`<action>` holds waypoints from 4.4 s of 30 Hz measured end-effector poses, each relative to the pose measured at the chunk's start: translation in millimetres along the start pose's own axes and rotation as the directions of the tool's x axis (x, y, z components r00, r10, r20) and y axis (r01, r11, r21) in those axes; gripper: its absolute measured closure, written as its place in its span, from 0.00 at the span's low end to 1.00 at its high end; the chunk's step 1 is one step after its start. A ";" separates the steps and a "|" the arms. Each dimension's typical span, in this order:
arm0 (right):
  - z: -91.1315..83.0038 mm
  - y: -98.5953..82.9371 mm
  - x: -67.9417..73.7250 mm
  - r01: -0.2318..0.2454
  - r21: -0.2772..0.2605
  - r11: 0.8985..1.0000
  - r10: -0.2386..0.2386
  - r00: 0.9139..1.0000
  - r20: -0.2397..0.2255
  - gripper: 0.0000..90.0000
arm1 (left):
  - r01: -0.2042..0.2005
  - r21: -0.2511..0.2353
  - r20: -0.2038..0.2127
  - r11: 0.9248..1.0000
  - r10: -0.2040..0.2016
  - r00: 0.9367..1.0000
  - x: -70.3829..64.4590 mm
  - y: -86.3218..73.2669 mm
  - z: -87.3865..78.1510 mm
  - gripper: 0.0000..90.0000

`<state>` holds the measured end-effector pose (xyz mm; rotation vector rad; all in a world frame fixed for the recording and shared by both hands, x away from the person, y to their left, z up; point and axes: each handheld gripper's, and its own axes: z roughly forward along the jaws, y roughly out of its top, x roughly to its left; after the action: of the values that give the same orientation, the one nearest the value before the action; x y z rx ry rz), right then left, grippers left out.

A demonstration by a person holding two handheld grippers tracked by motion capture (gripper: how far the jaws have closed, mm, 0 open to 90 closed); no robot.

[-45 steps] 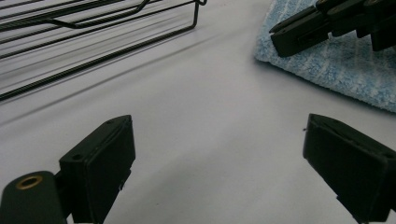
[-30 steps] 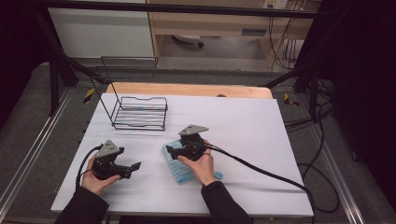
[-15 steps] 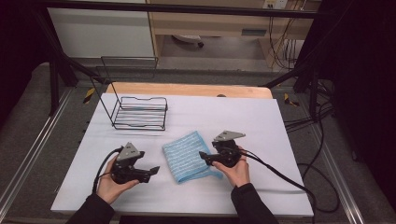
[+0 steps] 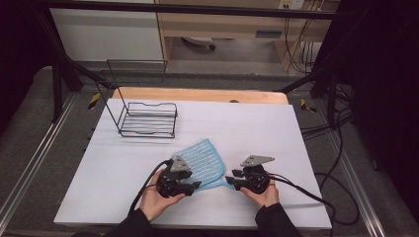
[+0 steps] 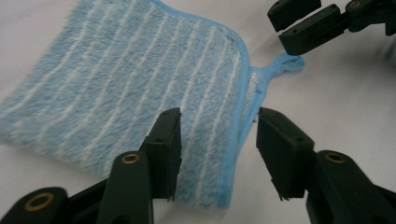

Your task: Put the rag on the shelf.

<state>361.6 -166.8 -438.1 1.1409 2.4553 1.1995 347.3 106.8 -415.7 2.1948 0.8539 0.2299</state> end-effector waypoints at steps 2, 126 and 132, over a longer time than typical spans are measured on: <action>1.4 -1.6 -0.1 -0.004 0.003 1.000 0.004 1.000 -0.007 0.70 | -0.010 0.018 0.000 1.000 0.010 1.000 -3.8 1.3 8.2 0.59; 9.5 -4.5 9.6 0.011 -0.024 1.000 -0.011 1.000 -0.017 0.05 | 0.249 -0.011 -0.106 0.968 -0.249 0.963 114.0 -17.1 -4.1 0.57; 10.1 -4.5 9.8 0.005 -0.026 1.000 -0.006 1.000 -0.027 0.06 | 0.245 -0.001 -0.085 0.969 -0.244 0.966 108.3 -20.9 2.5 0.67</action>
<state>357.0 -155.6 -446.5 1.1177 2.4536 1.2489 420.1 185.1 -442.9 2.0757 1.1650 0.1977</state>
